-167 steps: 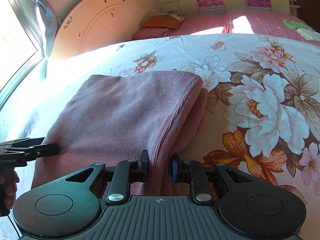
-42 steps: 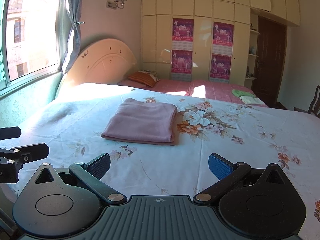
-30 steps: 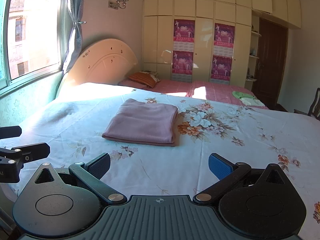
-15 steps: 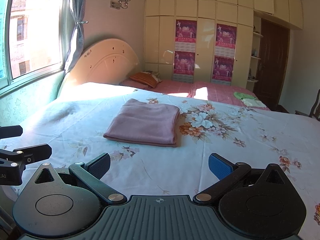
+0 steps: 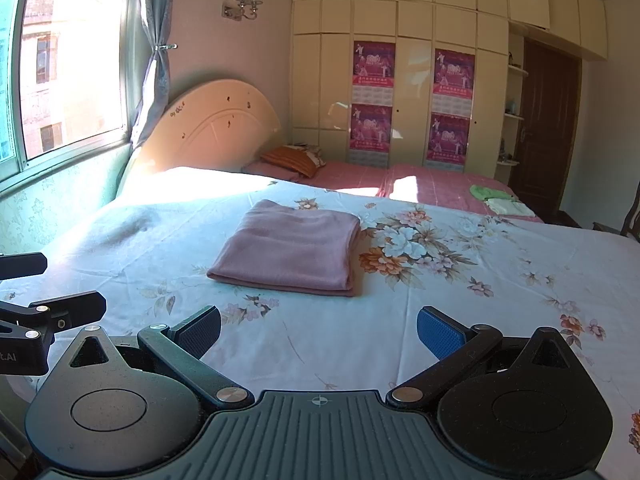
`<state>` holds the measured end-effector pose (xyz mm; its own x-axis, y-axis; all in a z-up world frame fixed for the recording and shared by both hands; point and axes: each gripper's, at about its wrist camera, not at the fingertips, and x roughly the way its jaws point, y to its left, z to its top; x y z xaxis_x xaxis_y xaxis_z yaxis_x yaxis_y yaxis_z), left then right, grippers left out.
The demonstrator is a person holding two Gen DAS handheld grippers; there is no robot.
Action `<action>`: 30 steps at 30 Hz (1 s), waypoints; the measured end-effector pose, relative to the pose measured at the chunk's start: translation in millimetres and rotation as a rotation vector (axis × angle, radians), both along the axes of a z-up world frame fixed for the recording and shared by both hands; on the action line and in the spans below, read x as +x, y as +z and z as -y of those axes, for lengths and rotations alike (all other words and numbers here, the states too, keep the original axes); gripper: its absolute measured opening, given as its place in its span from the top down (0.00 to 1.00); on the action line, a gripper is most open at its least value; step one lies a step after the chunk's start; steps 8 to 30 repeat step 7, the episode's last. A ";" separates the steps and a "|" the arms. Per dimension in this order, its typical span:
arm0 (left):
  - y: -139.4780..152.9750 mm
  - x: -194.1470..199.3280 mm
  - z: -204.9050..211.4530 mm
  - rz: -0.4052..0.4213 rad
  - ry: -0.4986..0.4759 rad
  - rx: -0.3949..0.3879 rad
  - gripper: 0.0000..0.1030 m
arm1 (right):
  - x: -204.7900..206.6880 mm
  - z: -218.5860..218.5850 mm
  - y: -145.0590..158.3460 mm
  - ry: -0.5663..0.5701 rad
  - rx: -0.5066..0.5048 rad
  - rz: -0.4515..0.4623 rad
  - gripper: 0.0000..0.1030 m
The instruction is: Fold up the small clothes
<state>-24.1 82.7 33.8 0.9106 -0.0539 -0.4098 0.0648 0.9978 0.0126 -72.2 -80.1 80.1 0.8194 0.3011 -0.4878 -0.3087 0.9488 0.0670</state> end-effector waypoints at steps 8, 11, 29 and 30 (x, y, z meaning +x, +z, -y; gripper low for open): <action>2.0 1.7 0.4 0.003 -0.003 -0.012 0.01 | 0.3 1.3 0.1 0.004 0.003 0.001 0.00; 2.0 1.7 0.4 0.003 -0.003 -0.012 0.01 | 0.3 1.3 0.1 0.004 0.003 0.001 0.00; 2.0 1.7 0.4 0.003 -0.003 -0.012 0.01 | 0.3 1.3 0.1 0.004 0.003 0.001 0.00; 2.0 1.7 0.4 0.003 -0.003 -0.012 0.01 | 0.3 1.3 0.1 0.004 0.003 0.001 0.00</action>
